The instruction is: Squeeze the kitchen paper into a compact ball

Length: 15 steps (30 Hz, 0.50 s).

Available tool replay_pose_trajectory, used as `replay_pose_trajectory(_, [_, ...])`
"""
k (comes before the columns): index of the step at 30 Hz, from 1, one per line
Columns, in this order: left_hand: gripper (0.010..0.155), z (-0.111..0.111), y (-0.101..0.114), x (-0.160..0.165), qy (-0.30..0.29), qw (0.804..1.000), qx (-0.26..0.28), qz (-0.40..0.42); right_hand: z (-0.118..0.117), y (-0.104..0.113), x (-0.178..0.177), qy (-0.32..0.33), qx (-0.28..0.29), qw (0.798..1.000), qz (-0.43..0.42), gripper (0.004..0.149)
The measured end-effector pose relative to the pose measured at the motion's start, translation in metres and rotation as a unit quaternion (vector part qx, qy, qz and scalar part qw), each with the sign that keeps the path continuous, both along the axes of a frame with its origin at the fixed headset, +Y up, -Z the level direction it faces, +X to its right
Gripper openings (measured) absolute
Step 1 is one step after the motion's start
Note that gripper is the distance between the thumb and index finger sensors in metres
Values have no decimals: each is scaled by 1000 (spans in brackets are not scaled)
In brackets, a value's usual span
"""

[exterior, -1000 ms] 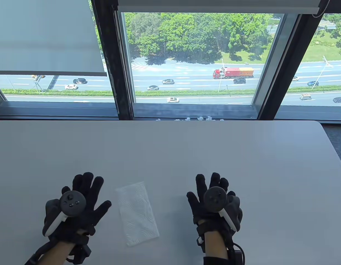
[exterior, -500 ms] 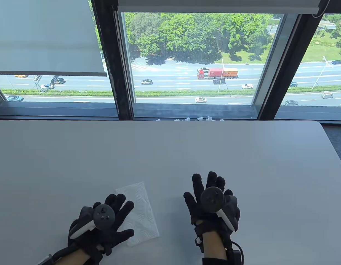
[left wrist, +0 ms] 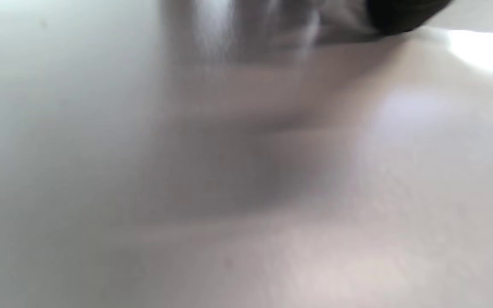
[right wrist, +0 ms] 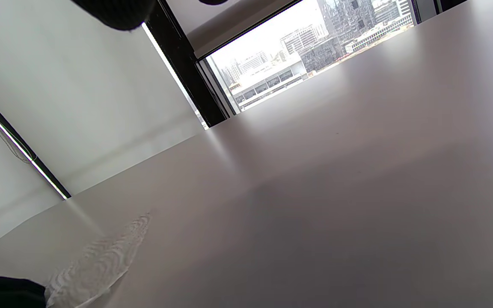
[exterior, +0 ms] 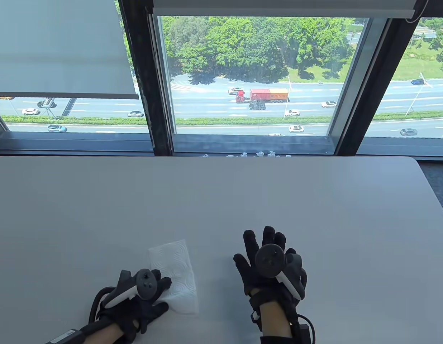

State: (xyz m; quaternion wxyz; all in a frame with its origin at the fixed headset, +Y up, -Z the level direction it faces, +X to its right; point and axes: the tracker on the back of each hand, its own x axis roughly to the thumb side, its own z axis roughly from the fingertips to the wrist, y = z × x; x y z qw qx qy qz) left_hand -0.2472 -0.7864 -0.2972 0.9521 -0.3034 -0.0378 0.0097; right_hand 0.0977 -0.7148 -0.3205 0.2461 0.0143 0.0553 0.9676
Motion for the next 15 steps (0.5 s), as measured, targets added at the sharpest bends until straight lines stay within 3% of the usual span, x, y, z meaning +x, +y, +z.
replay_pose_trajectory(1, [47,0,4,1,-2,1000,15,-10,0,-1,-1,1,-2,1000,2,72])
replay_pose_trajectory(5, [44,-1,15,0,-11,999,40,5,-1,-3,-4,7,-8,1000,11,71])
replay_pose_trajectory(8, [43,-2,49,-10,4,993,103,63,-1,-4,-5,13,-9,1000,5,72])
replay_pose_trajectory(10, [43,3,83,-16,1,977,161,137,1,3,-12,43,-2,997,-59,81])
replay_pose_trajectory(11, [43,7,104,-19,-13,962,199,187,2,8,-22,93,-8,976,-196,88])
replay_pose_trajectory(12, [43,10,121,-18,-16,947,228,224,3,13,-39,144,-22,924,-353,92])
replay_pose_trajectory(13, [43,11,134,-15,-19,941,240,236,2,19,-58,185,-40,868,-459,95])
replay_pose_trajectory(15, [44,15,158,-6,-28,938,259,230,-2,34,-91,253,-98,791,-548,104])
